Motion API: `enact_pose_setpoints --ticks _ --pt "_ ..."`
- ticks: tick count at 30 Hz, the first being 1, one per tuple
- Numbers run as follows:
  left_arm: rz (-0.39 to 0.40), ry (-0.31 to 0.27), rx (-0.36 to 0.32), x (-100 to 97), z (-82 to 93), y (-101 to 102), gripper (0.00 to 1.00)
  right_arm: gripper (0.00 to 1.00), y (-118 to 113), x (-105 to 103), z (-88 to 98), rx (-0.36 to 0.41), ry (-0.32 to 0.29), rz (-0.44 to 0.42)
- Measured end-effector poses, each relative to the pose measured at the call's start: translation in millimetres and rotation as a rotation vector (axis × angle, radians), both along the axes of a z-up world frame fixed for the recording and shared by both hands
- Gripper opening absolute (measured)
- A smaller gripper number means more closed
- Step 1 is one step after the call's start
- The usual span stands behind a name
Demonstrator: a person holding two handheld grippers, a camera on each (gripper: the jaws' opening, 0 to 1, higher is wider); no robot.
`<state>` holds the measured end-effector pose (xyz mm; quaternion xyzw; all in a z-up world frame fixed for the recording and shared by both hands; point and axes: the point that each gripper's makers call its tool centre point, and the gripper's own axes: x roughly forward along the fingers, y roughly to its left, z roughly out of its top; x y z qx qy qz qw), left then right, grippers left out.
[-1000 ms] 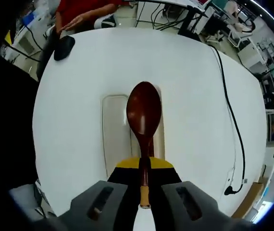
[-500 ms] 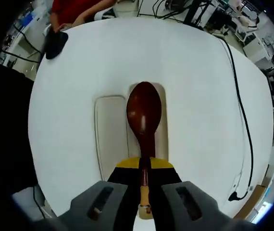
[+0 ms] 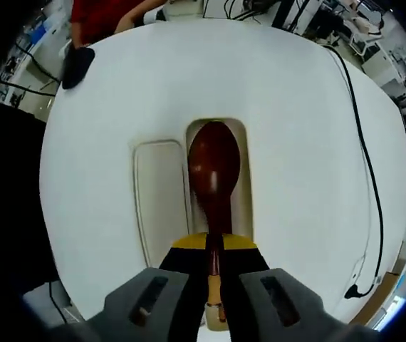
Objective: Arrange the utensils inside the cutlery case until each visible utensil rests in its matching compartment.
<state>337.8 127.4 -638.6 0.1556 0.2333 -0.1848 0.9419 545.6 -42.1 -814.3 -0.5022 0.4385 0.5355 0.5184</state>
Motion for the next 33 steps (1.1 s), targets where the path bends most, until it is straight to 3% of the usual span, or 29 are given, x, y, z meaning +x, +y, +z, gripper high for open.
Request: enact_pose_setpoints --ticks 12,20,25,30,33 --pt "0.01 0.03 -0.013 -1.7 -6.9 0.5 1.0 0.01 1.0 4.5 -2.4 0.032 0.023 -0.101" --pt "0.004 0.019 -0.01 1.2 -2.7 -0.5 1.0 0.03 -5.1 1.5 6.7 0.065 0.036 -0.127" --pt "-0.017 0.019 -0.005 4.1 -2.4 -5.7 1.0 0.08 -10.9 2.6 22.6 0.124 0.013 -0.143" --pt "-0.033 0.014 0.001 6.3 -0.9 -9.6 1.0 0.18 -25.5 4.1 38.1 0.178 -0.035 -0.169" --pt "-0.042 0.011 0.006 7.4 -1.0 -11.0 1.0 0.34 -32.3 10.6 48.2 0.224 -0.121 -0.15"
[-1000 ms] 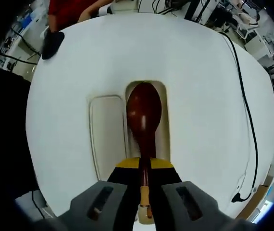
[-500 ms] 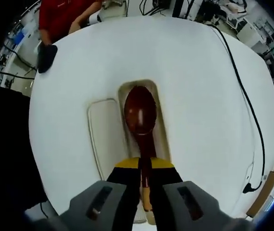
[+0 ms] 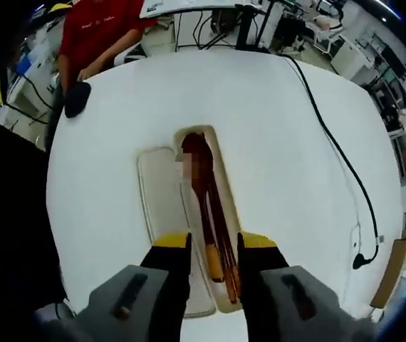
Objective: Arrange the utensils inside the cutlery case until each visible utensil rests in its matching compartment.
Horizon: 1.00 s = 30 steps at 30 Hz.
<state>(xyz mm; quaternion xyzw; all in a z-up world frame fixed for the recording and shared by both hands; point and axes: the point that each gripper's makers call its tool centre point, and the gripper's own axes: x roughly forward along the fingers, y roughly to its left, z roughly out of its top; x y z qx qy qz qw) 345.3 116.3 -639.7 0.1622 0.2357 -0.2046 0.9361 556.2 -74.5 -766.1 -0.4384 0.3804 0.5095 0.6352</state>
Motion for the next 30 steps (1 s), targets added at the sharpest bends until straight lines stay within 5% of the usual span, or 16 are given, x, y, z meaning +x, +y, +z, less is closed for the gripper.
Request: enact_pose_setpoints --ticks 5,19,30 --pt "-0.006 -0.003 0.001 0.8 -2.4 -1.4 1.0 0.74 -11.5 -9.4 16.4 0.083 -0.076 -0.022" --pt "-0.031 0.001 -0.004 6.4 -4.1 -15.1 1.0 0.98 -67.3 -43.9 31.2 0.177 -0.117 -0.186" --pt "-0.047 0.022 -0.003 9.0 -6.9 -17.3 1.0 0.99 -80.8 -68.6 44.5 0.25 -0.158 -0.213"
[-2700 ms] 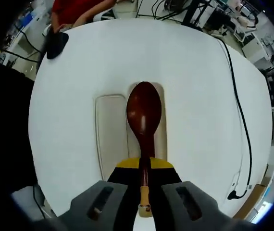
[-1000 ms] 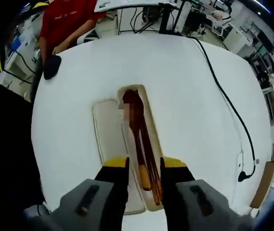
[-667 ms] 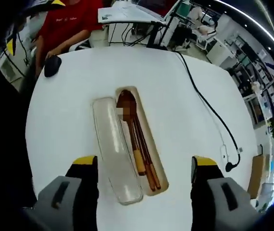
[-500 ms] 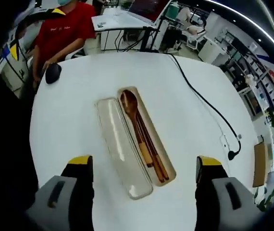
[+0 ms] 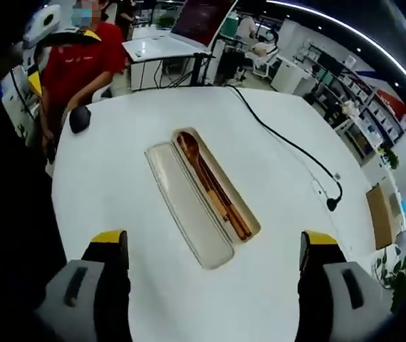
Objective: Arrange the utensils inside the cutlery case until each visible utensil rests in its matching compartment.
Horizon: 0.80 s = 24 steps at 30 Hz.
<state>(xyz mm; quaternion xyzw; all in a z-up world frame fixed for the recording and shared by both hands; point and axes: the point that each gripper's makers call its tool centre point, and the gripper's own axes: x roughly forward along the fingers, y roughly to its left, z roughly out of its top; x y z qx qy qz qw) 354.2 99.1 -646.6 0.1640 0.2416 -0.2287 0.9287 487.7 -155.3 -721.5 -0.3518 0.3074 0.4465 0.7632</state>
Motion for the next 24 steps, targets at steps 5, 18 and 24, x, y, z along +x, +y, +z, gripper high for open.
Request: enact_pose_setpoints --ticks 5,18,24 --pt "-0.022 -0.005 0.006 0.8 3.8 -5.7 1.0 0.99 6.5 -15.1 -9.5 -0.005 0.02 0.018" --pt "-0.003 -0.009 0.039 -14.1 8.1 10.3 1.0 0.99 13.9 -21.1 -9.7 -0.059 0.004 0.078" --pt "0.004 -0.009 0.035 -19.5 6.1 10.8 1.0 0.99 3.9 -22.1 -8.7 -0.067 -0.002 0.06"
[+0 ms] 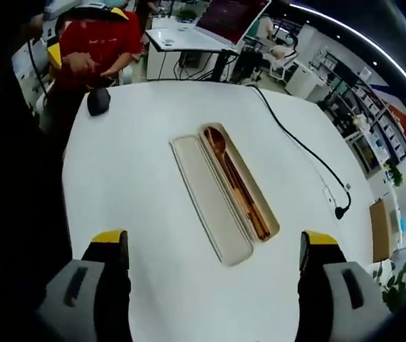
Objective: Arrange the utensils inside the cutlery case until each visible utensil rests in its matching compartment.
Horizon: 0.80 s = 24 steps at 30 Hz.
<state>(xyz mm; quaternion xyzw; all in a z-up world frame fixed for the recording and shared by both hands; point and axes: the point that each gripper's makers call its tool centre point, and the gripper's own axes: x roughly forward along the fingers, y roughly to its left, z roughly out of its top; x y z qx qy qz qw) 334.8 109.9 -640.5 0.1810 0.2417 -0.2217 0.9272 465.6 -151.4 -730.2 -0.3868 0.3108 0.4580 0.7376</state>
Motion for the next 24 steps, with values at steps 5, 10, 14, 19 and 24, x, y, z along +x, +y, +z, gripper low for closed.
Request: enact_pose_setpoints --ticks 5,10,14,19,24 --pt "0.003 0.006 -0.014 -5.4 -5.3 -0.3 1.0 0.99 -11.5 -2.8 -1.5 -0.018 0.002 -0.018" --pt "-0.007 0.022 -0.013 -11.8 -10.4 -1.9 1.0 0.99 -19.6 -6.7 -4.7 -0.035 0.007 -0.032" --pt "-0.007 0.028 -0.021 -13.0 -15.0 -2.6 1.0 0.99 -23.8 -11.2 -6.3 -0.053 0.016 -0.036" --pt "-0.028 0.035 -0.027 -7.7 -19.8 -6.4 1.0 0.99 -24.1 -13.4 -4.6 -0.048 0.019 -0.046" --pt "-0.062 0.03 -0.025 3.8 -21.7 -11.9 1.0 0.99 -30.6 -22.3 -10.1 -0.038 0.039 -0.072"
